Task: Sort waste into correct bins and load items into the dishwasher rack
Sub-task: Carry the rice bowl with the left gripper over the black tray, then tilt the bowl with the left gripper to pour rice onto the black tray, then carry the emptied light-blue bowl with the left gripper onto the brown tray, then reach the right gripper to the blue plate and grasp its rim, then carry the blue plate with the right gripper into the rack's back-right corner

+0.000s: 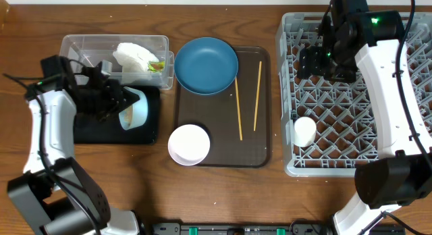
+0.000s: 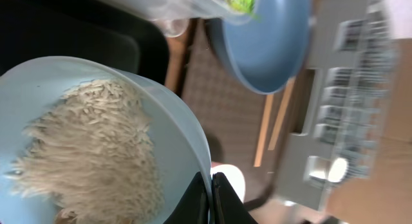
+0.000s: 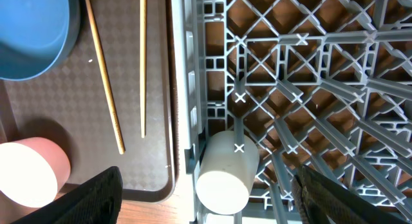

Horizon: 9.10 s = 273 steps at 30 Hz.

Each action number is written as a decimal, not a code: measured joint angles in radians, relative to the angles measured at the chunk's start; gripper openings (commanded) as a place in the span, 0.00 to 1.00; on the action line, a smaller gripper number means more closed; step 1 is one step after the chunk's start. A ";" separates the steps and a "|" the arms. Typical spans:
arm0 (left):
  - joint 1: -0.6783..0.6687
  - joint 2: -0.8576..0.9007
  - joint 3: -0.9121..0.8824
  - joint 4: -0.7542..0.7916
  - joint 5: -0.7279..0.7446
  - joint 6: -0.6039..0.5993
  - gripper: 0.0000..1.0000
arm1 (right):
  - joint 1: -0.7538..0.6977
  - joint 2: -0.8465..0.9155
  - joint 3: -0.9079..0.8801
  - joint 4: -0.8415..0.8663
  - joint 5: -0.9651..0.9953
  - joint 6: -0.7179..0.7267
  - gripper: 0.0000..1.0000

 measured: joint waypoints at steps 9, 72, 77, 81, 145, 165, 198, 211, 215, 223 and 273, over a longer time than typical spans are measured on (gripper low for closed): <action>0.143 0.076 0.000 0.000 0.187 0.029 0.06 | 0.000 0.000 0.000 0.000 0.000 0.000 0.83; 0.278 0.204 0.000 -0.018 0.682 -0.202 0.06 | 0.000 0.000 0.000 -0.006 0.000 -0.011 0.82; 0.278 0.204 -0.001 0.020 0.682 -0.231 0.06 | 0.000 0.000 0.000 -0.008 0.000 -0.016 0.83; 0.278 0.204 -0.001 -0.013 0.682 -0.239 0.06 | 0.000 0.000 0.000 -0.023 0.000 -0.019 0.82; -1.106 0.041 -0.002 0.269 -0.901 -0.237 0.38 | 0.001 0.000 -0.001 0.023 -0.031 -0.020 0.81; -0.742 -0.372 -0.002 0.053 -0.896 -0.296 0.50 | 0.297 0.193 -0.002 0.492 -0.018 0.190 0.68; -0.568 -0.381 -0.002 0.003 -0.894 -0.312 0.61 | 0.346 0.512 -0.004 0.628 0.034 0.315 0.04; -0.568 -0.381 -0.002 0.005 -0.895 -0.309 0.77 | 0.311 0.425 -0.006 0.600 0.074 0.296 0.01; -0.567 -0.381 -0.002 0.005 -0.895 -0.314 0.81 | 0.279 0.335 -0.008 0.575 0.140 0.283 0.01; -0.566 -0.381 -0.002 0.005 -0.895 -0.315 0.86 | 0.215 0.044 -0.008 0.497 0.379 0.230 0.01; -0.566 -0.381 -0.002 0.005 -0.895 -0.315 0.90 | -0.411 0.192 -0.010 1.108 0.895 -1.067 0.01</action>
